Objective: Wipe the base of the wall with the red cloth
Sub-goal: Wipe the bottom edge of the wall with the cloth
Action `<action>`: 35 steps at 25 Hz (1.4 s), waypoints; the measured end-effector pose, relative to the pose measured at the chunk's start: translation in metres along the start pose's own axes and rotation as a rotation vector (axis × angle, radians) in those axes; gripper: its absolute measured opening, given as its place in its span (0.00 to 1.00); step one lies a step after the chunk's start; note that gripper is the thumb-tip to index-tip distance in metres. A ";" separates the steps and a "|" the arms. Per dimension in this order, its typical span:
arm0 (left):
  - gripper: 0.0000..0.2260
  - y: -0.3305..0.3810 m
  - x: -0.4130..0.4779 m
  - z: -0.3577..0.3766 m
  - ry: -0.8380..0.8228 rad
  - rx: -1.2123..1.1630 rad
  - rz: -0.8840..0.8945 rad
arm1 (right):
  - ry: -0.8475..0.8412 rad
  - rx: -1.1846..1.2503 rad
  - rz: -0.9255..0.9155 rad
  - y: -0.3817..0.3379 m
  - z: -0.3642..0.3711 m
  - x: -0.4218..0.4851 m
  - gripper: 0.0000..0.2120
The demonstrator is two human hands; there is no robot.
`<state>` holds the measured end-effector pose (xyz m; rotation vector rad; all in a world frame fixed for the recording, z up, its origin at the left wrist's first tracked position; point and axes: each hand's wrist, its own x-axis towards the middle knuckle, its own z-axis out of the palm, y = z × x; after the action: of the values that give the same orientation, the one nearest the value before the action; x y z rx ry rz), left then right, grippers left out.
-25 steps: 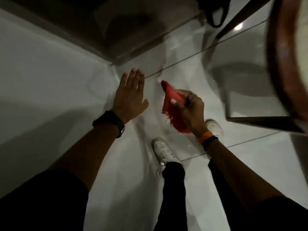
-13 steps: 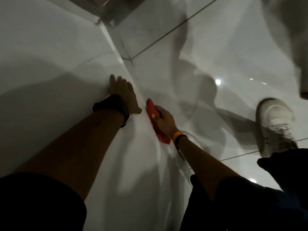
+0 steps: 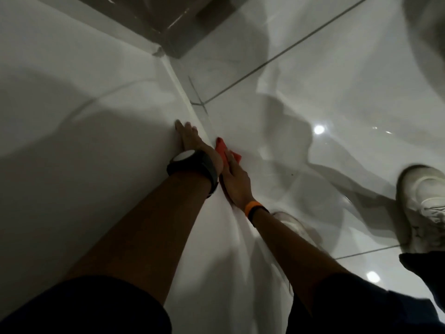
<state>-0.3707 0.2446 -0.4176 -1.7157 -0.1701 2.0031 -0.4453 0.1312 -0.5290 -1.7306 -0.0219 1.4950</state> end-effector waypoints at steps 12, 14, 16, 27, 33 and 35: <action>0.53 -0.031 0.000 0.011 0.044 -0.007 -0.012 | -0.029 -0.087 0.077 0.015 -0.003 -0.009 0.24; 0.54 -0.030 -0.003 0.008 0.052 -0.027 0.002 | -0.024 -0.042 -0.087 -0.007 -0.005 -0.006 0.22; 0.55 -0.017 -0.007 0.008 0.043 -0.040 0.017 | -0.013 -0.043 -0.182 -0.032 -0.005 0.011 0.20; 0.57 0.011 -0.016 0.020 0.034 -0.002 0.022 | -0.039 -0.061 -0.053 0.018 -0.002 -0.009 0.27; 0.58 0.058 -0.031 0.037 0.003 -0.005 0.062 | -0.097 -0.162 0.161 0.079 -0.020 -0.077 0.26; 0.58 0.066 -0.031 0.032 0.054 -0.026 0.055 | -0.105 -0.138 0.033 0.072 -0.024 -0.069 0.26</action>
<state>-0.4172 0.1802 -0.4097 -1.8070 -0.1326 2.0000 -0.4802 0.0361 -0.5162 -1.7667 -0.1550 1.6405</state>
